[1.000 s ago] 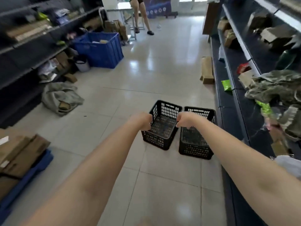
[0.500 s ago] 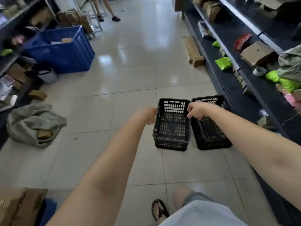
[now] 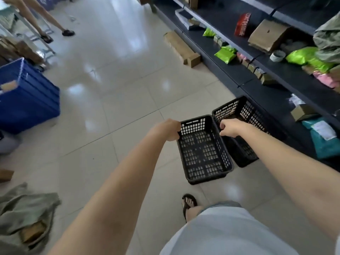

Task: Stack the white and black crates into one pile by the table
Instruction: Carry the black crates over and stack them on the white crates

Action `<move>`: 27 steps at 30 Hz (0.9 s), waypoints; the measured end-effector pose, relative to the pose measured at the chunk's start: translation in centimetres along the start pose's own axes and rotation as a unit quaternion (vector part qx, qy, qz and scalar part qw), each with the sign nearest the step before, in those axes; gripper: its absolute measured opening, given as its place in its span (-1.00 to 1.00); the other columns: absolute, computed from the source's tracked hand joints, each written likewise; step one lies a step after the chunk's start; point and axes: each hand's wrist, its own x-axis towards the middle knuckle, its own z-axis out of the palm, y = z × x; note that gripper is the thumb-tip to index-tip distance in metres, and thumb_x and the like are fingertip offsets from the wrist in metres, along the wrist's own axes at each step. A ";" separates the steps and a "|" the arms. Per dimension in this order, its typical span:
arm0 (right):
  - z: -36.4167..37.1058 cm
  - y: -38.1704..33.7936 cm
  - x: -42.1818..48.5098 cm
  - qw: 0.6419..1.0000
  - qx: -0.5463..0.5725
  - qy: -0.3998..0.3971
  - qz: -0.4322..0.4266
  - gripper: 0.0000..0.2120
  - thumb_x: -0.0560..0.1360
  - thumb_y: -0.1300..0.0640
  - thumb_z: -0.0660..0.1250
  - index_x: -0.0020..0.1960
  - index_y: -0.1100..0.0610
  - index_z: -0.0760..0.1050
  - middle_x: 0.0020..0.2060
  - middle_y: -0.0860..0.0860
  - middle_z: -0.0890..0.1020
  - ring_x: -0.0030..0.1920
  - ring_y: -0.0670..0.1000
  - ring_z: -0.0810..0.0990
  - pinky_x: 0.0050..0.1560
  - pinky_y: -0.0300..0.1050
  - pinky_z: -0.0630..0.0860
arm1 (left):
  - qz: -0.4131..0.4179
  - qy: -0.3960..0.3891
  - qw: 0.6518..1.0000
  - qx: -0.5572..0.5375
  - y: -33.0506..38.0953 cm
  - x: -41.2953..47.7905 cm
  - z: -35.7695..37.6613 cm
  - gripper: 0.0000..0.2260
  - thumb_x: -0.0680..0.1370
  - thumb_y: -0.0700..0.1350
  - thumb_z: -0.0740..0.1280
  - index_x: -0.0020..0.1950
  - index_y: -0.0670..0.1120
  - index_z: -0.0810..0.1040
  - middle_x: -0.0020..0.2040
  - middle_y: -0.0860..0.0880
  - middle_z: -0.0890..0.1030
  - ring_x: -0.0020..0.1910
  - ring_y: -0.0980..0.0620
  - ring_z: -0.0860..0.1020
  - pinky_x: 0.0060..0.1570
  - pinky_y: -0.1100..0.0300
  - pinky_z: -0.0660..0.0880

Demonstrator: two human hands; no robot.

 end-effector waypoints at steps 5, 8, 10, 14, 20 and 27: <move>-1.8 -1.3 3.2 0.997 0.061 0.012 0.047 -0.64 0.53 0.04 0.27 0.29 0.11 0.41 0.27 0.14 0.49 0.16 0.14 0.51 0.07 -0.10 0.45 | 0.046 -0.009 0.997 0.063 -2.7 5.8 -4.3 -0.67 0.57 -0.19 0.23 0.34 -0.14 0.45 0.27 -0.16 0.50 0.24 -0.17 0.49 0.15 0.01 0.47; -3.1 -1.1 5.0 0.992 0.094 0.029 0.080 -0.68 0.52 0.04 0.27 0.24 0.09 0.43 0.25 0.15 0.49 0.21 0.16 0.49 0.13 -0.05 0.44 | 0.093 -0.011 0.990 0.110 -2.1 9.9 -6.8 -0.67 0.56 -0.18 0.25 0.33 -0.16 0.46 0.24 -0.17 0.53 0.23 -0.18 0.50 0.18 0.00 0.49; -3.3 -0.8 6.1 0.987 0.117 0.042 0.102 -0.70 0.50 0.04 0.27 0.21 0.07 0.44 0.22 0.14 0.50 0.17 0.17 0.51 0.11 -0.04 0.46 | 0.132 -0.011 0.983 0.127 -1.3 13.0 -8.1 -0.66 0.56 -0.16 0.26 0.33 -0.16 0.46 0.23 -0.16 0.56 0.24 -0.17 0.50 0.19 0.02 0.49; -1.7 -0.4 8.2 0.973 0.169 0.032 0.154 -0.76 0.51 0.01 0.26 0.15 0.03 0.43 0.19 0.12 0.50 0.10 0.16 0.52 0.12 -0.01 0.50 | 0.196 -0.039 0.964 0.176 0.0 18.9 -8.2 -0.62 0.55 -0.09 0.28 0.37 -0.10 0.44 0.29 -0.11 0.54 0.32 -0.15 0.45 0.26 -0.02 0.45; 2.8 0.5 10.6 0.900 0.320 0.059 0.291 -0.68 0.46 0.06 0.31 0.20 0.09 0.49 0.20 0.15 0.55 0.16 0.18 0.53 0.14 -0.05 0.48 | 0.317 -0.109 0.907 0.255 1.5 27.9 -7.5 -0.62 0.51 -0.07 0.27 0.34 0.00 0.45 0.29 -0.11 0.51 0.26 -0.14 0.48 0.21 0.01 0.47; 8.1 -3.4 11.4 0.809 0.410 0.019 0.422 -0.68 0.52 0.19 0.22 0.25 0.23 0.46 0.18 0.21 0.58 0.18 0.20 0.55 0.17 -0.03 0.50 | 0.412 -0.163 0.825 0.352 0.8 36.2 -7.1 -0.65 0.55 -0.08 0.25 0.33 -0.06 0.43 0.26 -0.12 0.54 0.25 -0.16 0.49 0.23 -0.03 0.45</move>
